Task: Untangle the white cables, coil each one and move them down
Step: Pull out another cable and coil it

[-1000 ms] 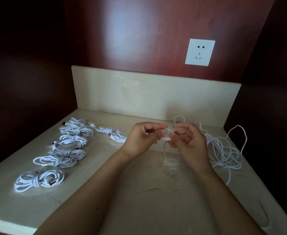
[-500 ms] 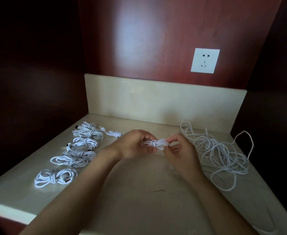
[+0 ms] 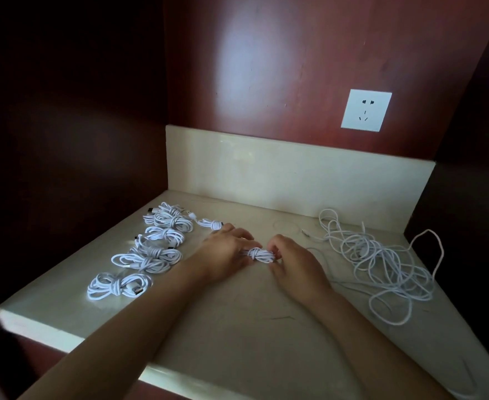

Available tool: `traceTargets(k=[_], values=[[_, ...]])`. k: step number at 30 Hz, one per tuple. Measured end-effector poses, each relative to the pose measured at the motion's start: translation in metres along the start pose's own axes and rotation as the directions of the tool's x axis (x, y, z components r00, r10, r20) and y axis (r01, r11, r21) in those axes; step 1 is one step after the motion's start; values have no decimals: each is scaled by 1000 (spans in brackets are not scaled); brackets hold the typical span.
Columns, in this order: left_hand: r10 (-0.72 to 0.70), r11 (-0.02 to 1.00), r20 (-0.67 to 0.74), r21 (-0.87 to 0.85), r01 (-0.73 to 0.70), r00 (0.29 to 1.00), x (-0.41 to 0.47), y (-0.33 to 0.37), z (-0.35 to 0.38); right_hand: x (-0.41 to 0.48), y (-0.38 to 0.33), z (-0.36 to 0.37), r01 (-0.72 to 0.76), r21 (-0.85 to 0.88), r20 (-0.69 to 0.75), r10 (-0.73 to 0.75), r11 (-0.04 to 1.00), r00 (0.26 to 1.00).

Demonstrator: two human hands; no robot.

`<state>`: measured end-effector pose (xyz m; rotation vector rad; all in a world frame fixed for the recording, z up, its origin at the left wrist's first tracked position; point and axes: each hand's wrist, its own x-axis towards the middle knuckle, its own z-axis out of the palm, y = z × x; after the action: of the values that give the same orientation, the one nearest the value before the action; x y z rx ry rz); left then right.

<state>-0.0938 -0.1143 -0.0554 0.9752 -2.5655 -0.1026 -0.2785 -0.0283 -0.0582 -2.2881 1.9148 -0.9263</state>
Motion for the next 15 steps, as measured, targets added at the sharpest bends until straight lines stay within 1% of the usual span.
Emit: traceTargets(k=[3, 6, 10, 13, 15], values=[[-29, 999, 13, 18, 29, 999, -4, -7, -5, 7, -7, 4, 14, 4, 18, -14, 1000, 1000], [-91, 996, 15, 15, 91, 996, -12, -16, -10, 13, -16, 14, 52, 10, 25, -52, 999, 998], [-151, 988, -37, 31, 152, 988, -20, -26, -9, 18, -27, 25, 97, -47, 62, -94, 994, 994], [-180, 981, -59, 60, 184, 982, -23, -26, -6, 16, -29, 22, 139, -187, 167, -108, 972, 980], [-200, 977, -20, 73, 201, 980, -22, -19, -9, 11, -27, 14, 179, -235, 255, -117, 955, 960]])
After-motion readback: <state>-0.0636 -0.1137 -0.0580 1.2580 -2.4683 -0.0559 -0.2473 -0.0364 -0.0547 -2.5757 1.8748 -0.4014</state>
